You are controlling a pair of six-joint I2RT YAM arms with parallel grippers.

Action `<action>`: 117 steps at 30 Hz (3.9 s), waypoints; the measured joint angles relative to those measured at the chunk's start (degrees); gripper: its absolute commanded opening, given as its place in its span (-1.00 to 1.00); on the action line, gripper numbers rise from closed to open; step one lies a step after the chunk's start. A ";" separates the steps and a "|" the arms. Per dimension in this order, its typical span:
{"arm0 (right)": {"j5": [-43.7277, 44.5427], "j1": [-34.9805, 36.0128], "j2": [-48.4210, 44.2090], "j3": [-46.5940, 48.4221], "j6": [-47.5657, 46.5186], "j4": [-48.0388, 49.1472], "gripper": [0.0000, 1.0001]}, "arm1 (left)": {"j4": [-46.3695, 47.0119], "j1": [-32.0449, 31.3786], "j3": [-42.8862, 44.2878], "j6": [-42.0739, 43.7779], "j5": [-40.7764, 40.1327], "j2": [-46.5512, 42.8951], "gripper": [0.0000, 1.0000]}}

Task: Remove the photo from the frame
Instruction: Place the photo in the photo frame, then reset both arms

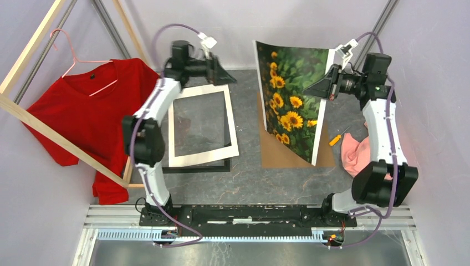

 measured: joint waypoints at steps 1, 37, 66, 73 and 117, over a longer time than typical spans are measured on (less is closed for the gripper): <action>-0.09 1.33 -1.53 -1.27 2.12 2.16 -1.00 | -1.16 2.21 -0.09 0.94 0.00 -2.32 1.00; 23.69 21.62 19.85 -18.53 26.82 49.66 -1.00 | -0.46 37.42 -36.92 5.27 1.01 -37.64 1.00; 28.48 21.73 41.16 1.46 12.20 28.28 0.52 | -0.02 37.42 -37.81 5.27 3.23 -38.64 1.00; 36.20 18.93 40.59 3.10 5.57 20.65 0.96 | -0.02 37.42 -37.81 5.27 3.45 -38.64 1.00; 42.75 15.02 -76.11 -29.31 -40.00 -14.40 0.96 | -46.05 26.18 -44.26 48.83 -10.88 -86.44 1.00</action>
